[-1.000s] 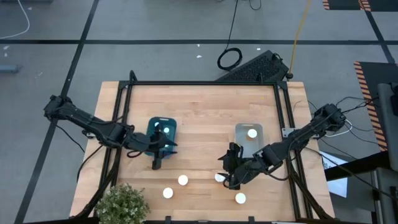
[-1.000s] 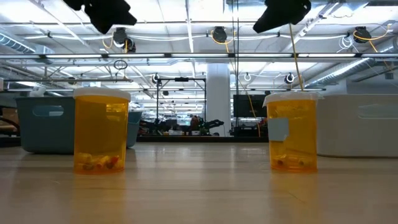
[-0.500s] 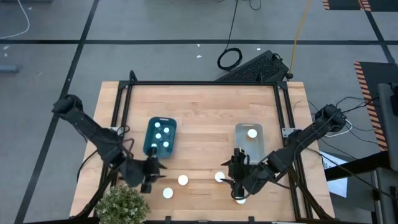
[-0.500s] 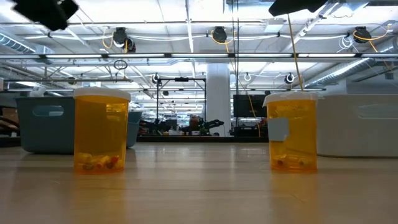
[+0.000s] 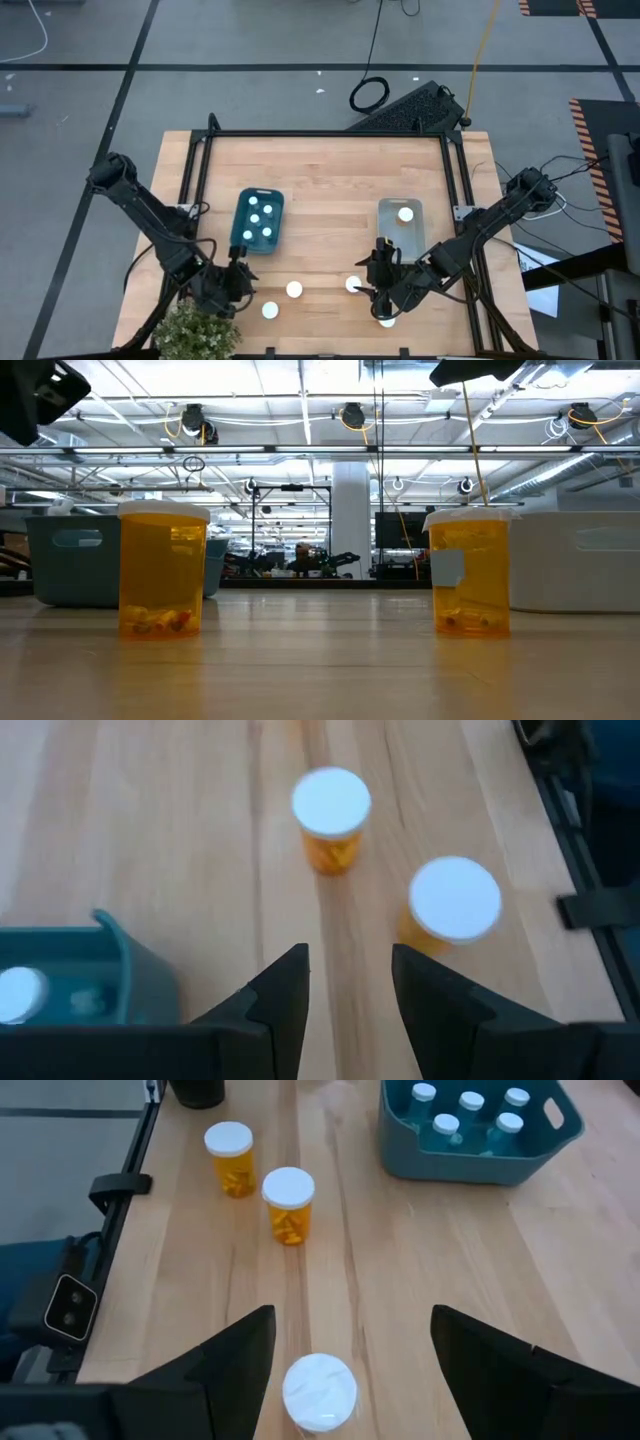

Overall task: Pick and place medicine bottles into bin by pill shape (circle, oval)
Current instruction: Put the orange pill bottle into the gray bin

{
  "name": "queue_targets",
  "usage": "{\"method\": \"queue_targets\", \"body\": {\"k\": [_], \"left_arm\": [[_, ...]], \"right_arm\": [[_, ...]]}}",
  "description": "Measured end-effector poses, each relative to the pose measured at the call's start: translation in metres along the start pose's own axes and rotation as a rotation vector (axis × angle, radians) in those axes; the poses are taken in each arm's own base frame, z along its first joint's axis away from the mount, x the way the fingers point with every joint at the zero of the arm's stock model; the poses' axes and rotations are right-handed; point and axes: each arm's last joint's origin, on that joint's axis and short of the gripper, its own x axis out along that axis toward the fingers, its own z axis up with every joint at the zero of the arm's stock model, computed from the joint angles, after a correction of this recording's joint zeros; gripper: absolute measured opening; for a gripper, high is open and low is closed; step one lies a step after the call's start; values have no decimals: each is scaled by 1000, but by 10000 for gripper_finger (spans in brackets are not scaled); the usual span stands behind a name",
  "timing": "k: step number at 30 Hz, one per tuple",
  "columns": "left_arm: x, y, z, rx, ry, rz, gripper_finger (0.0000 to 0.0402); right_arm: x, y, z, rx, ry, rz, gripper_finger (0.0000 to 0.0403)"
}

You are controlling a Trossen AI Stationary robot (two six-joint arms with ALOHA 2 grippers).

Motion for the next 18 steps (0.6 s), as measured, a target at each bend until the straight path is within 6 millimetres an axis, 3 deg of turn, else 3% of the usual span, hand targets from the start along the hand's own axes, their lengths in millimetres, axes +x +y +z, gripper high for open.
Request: {"method": "queue_targets", "body": {"k": [9,18], "left_arm": [[5,9,8,3,43,-79,147],[1,14,42,28,-9,-124,147]], "right_arm": [[0,0,-1,-8,6,-1,263],[0,0,-1,-4,6,0,263]]}}
